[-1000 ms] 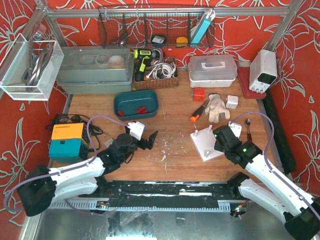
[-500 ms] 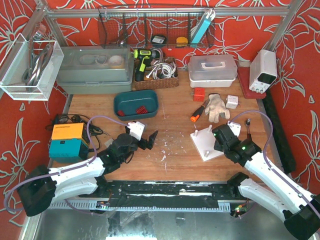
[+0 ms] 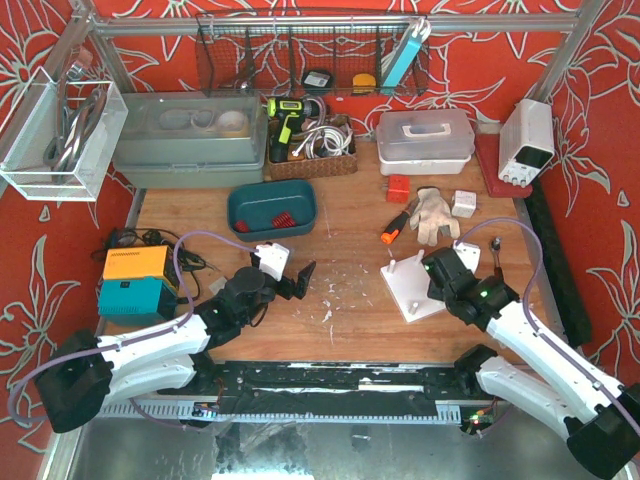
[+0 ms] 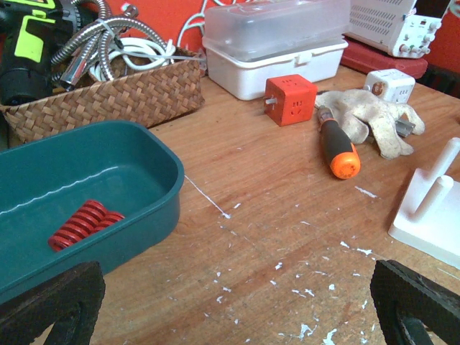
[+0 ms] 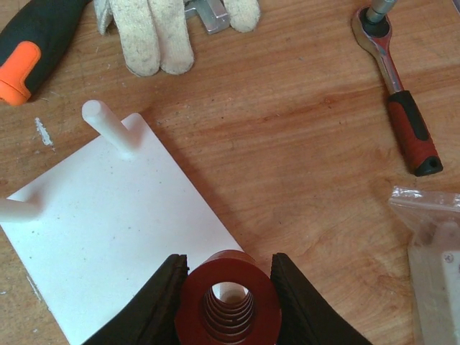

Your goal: Install the large spring

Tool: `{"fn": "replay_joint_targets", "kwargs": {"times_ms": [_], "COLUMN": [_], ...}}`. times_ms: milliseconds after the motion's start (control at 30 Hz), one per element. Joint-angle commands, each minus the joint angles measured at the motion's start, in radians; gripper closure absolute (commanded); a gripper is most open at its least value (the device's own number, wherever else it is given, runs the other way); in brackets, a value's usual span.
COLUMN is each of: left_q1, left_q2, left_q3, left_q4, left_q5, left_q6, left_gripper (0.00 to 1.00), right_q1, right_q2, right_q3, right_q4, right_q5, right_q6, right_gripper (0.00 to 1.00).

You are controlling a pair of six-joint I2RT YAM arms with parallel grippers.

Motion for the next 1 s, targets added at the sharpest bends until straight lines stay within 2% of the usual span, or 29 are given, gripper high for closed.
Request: {"fn": "replay_joint_targets", "kwargs": {"times_ms": [0,167,400,633,967], "left_q1": [-0.003,-0.003,-0.002,-0.003,-0.003], "left_q2": [-0.010,-0.010,-0.015,-0.022,-0.024], "left_q3": [-0.009,-0.009,-0.005,-0.011,-0.011], "left_q4": [0.026,0.026,0.021,0.023,0.026], "left_q5": [-0.002,-0.001,0.004,0.002,0.002], "left_q6": [0.009,0.008,0.006,0.006,0.006], "left_gripper": [0.00,0.00,0.00,0.00,0.00], "right_q1": [-0.010,-0.010,-0.010,-0.018,-0.027], "right_q2": [0.007,-0.021,-0.060,-0.037,-0.005], "right_q3": [0.003,0.008,0.067,0.015,-0.024], "right_q4": [0.009,-0.012,-0.101,-0.045,-0.008], "right_q5": [-0.008,-0.073,0.010,-0.053,-0.030], "right_q6": [-0.003,0.028,0.001,0.017,0.021], "right_gripper": [1.00,1.00,1.00,1.00,1.00]}}
